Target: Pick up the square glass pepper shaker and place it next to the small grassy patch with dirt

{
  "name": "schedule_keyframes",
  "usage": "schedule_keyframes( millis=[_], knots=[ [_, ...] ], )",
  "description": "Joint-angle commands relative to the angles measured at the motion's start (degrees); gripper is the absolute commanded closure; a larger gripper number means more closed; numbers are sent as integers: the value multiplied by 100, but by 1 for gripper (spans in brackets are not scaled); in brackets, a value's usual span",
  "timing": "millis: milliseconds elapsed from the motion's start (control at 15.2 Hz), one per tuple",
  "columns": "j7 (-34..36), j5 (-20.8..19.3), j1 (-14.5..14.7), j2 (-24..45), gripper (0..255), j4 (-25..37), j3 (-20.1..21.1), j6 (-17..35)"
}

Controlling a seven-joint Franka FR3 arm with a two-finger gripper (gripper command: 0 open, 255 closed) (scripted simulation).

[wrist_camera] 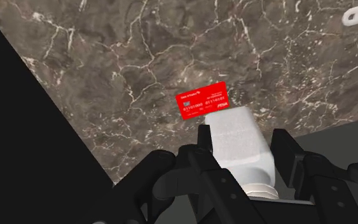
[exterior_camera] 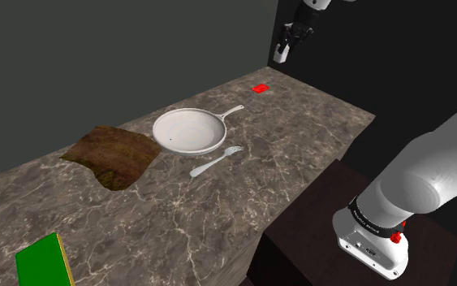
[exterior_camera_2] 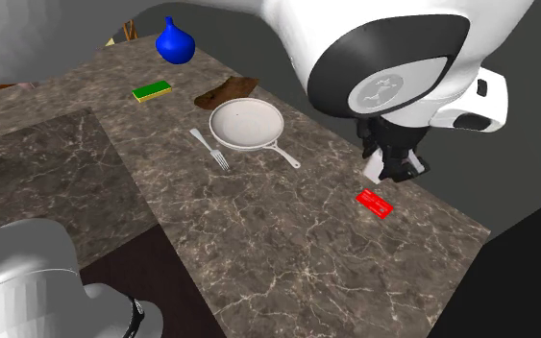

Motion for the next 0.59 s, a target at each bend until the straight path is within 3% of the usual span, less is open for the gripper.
schedule_keyframes(
  millis=[0,528],
  knots=[
    [241,-90,61,-188,255,-179,140,35],
    [1453,-369,337,-1038,255,-1088,954,266]
  ],
)
